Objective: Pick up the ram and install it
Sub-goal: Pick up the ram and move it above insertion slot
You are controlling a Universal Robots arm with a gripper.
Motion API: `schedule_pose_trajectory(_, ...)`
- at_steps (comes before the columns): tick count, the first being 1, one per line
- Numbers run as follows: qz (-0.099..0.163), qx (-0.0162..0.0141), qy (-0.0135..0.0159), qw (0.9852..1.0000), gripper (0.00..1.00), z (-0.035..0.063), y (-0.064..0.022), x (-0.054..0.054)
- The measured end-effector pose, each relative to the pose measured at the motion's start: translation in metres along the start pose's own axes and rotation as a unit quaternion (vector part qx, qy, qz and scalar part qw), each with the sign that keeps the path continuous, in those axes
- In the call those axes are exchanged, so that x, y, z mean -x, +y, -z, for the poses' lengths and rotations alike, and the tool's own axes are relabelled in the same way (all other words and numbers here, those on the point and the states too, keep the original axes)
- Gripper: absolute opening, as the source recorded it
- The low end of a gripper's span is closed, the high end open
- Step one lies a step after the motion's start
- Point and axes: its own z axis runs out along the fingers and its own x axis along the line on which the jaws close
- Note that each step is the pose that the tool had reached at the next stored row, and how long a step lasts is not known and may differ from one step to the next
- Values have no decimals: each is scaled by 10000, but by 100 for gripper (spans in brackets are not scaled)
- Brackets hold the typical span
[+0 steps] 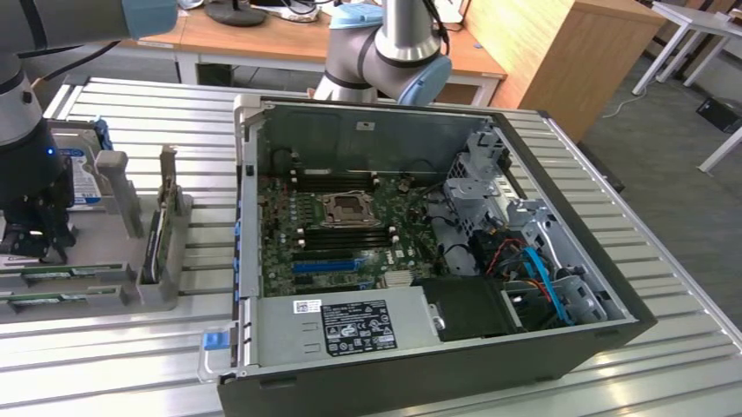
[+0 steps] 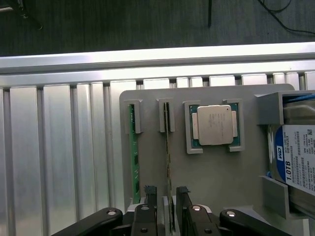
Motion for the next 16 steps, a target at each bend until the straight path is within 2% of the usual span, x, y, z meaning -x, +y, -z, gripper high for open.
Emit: schedule_pose_trajectory(16,1,-1,-1,10000,30,-26,-1,-21)
